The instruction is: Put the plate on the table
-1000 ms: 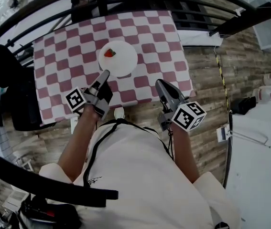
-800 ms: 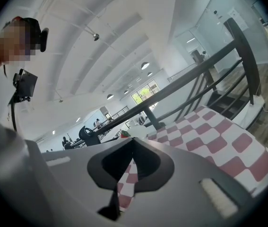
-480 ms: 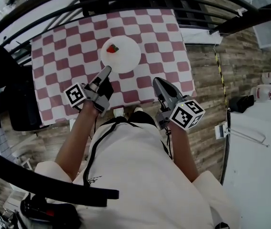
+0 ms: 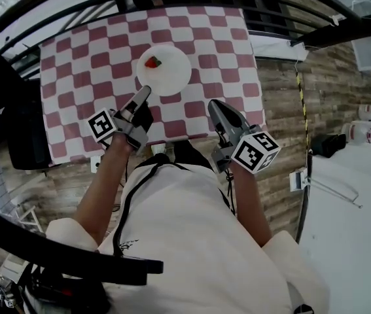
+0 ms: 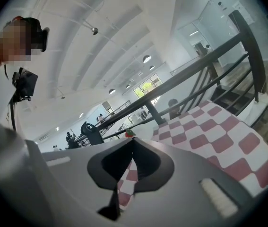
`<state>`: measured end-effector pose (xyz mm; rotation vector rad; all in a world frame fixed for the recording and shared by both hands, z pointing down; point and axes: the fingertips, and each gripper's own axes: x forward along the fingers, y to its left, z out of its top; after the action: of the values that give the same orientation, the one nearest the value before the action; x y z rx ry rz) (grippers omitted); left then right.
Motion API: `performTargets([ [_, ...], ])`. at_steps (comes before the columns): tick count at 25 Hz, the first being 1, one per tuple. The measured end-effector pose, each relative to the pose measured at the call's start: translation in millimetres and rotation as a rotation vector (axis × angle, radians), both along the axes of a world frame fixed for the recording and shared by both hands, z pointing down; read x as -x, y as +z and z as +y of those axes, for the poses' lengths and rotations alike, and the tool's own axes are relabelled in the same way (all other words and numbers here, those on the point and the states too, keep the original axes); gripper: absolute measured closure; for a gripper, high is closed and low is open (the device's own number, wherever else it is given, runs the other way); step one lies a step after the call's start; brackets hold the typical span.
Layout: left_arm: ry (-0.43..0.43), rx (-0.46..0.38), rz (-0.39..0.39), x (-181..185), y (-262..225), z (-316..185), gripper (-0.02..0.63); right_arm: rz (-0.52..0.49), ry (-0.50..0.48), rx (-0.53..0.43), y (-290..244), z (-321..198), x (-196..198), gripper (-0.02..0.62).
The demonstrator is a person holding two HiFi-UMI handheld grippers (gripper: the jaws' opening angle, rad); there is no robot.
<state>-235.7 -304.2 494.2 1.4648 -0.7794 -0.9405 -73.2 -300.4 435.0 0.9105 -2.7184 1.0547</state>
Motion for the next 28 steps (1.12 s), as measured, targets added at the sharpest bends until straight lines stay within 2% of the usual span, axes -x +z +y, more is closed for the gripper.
performTargets([
  [17,-0.04,0.01,-0.003,-10,58,-50,0.586,0.05,-0.135,0.05,35,-58,-3,0.588],
  [22,-0.051,0.017,-0.013,-13,79,-65,0.586,0.061,-0.147,0.069,48,-70,-6,0.588],
  [28,-0.022,0.028,-0.026,-21,103,-82,0.586,0.073,-0.152,0.083,60,-86,-8,0.589],
])
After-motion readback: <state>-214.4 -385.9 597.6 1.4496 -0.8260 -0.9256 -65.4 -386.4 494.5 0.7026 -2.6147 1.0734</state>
